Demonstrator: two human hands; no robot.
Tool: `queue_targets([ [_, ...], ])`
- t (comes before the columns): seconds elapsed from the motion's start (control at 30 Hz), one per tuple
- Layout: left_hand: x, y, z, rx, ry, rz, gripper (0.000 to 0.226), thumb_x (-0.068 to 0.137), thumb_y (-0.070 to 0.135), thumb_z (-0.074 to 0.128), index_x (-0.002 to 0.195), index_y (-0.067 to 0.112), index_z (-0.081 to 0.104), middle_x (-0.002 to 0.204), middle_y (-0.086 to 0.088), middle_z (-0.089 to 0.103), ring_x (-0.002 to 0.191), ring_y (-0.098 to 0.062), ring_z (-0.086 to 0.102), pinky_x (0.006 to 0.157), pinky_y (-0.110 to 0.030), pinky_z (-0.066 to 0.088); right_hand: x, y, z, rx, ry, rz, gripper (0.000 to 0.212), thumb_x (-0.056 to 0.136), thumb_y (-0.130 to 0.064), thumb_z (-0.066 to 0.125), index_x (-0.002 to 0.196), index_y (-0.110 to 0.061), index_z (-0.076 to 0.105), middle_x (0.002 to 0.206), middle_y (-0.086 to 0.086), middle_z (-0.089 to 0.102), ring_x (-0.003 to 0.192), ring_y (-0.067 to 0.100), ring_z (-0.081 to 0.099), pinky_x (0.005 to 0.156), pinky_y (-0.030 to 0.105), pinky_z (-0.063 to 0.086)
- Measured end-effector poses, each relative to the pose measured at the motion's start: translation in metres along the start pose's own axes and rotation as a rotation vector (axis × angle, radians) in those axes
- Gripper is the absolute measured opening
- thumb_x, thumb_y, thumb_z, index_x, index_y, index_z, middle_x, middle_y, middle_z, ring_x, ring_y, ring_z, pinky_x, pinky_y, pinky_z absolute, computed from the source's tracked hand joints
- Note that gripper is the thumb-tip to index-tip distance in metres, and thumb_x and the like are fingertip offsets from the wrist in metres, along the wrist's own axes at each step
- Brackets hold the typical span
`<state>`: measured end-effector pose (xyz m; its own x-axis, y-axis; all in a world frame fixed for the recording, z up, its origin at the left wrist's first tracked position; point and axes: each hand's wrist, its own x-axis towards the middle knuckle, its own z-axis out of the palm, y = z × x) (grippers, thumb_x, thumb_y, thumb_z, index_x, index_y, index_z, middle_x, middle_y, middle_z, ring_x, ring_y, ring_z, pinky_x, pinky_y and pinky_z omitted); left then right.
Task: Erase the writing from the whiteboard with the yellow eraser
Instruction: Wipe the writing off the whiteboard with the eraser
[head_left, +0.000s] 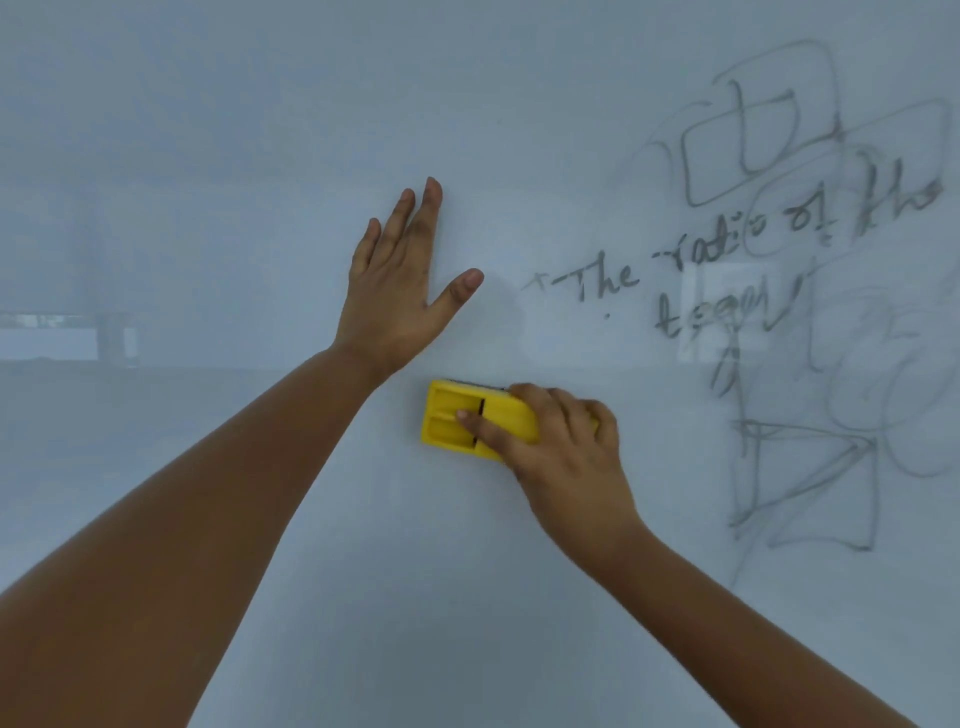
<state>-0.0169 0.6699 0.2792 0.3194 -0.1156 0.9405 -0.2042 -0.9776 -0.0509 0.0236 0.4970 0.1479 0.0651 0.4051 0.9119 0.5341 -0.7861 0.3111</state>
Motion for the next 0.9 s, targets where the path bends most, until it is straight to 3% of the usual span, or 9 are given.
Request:
queue_targets([
  [0.13,-0.009,0.003,0.002,0.003,0.004,-0.015,0.083,0.086,0.063,0.018,0.151,0.012,0.007,0.159,0.001,0.009,0.144,-0.008,-0.002,0.114,-0.029,-0.008,0.025,0.04,-0.015,-0.048,0.072,0.228,0.062,0.082,-0.023,0.064,0.132,-0.044,0.034,0.127,0.01,0.053,0.106,0.032,0.051,0.088,0.045,0.034],
  [0.27,-0.035,0.008,0.017,0.187,0.04,-0.006,0.07,0.092,0.054,0.02,0.15,0.014,0.018,0.158,-0.002,0.015,0.144,-0.015,0.004,0.116,-0.041,-0.001,0.06,0.034,-0.023,0.04,0.135,0.449,0.058,0.082,-0.023,0.063,0.133,-0.037,0.04,0.127,0.018,0.052,0.105,0.038,0.052,0.087,0.05,0.039],
  [0.4,-0.052,0.008,0.033,0.343,0.052,-0.033,0.063,0.096,0.051,0.018,0.149,0.016,0.023,0.157,-0.006,0.02,0.144,-0.021,0.012,0.115,-0.048,0.007,0.039,0.015,-0.014,0.007,0.12,0.292,0.06,0.082,-0.023,0.065,0.134,-0.038,0.038,0.123,0.015,0.056,0.101,0.035,0.056,0.086,0.048,0.042],
  [0.5,-0.061,0.007,0.04,0.376,0.057,-0.022,0.065,0.097,0.054,0.017,0.149,0.016,0.021,0.156,-0.004,0.017,0.144,-0.023,0.014,0.115,-0.047,0.005,0.019,0.041,-0.016,-0.01,0.084,0.218,0.062,0.08,-0.025,0.067,0.133,-0.04,0.036,0.122,0.01,0.057,0.099,0.031,0.057,0.084,0.046,0.042],
  [0.63,-0.07,0.007,0.045,0.379,0.086,-0.035,0.063,0.097,0.052,0.019,0.15,0.017,0.019,0.156,-0.003,0.015,0.144,-0.024,0.013,0.115,-0.048,0.005,0.033,0.078,-0.029,-0.006,0.12,0.358,0.062,0.079,-0.024,0.066,0.133,-0.037,0.039,0.125,0.016,0.054,0.101,0.036,0.054,0.085,0.048,0.041],
  [0.77,-0.078,0.025,0.06,0.348,0.165,-0.174,0.058,0.097,0.041,0.025,0.149,0.015,0.019,0.155,-0.004,0.015,0.144,-0.025,0.013,0.114,-0.051,0.007,0.067,0.072,-0.03,0.033,0.164,0.521,0.064,0.079,-0.024,0.065,0.136,-0.036,0.036,0.127,0.021,0.052,0.103,0.038,0.052,0.087,0.05,0.04],
  [0.9,-0.097,0.041,0.076,0.337,0.204,-0.273,0.056,0.096,0.034,0.026,0.148,0.013,0.023,0.155,-0.008,0.018,0.143,-0.027,0.016,0.114,-0.051,0.009,0.044,0.04,-0.016,-0.038,0.147,0.266,0.073,0.078,-0.023,0.068,0.137,-0.04,0.03,0.122,0.011,0.056,0.1,0.031,0.056,0.083,0.045,0.044],
])
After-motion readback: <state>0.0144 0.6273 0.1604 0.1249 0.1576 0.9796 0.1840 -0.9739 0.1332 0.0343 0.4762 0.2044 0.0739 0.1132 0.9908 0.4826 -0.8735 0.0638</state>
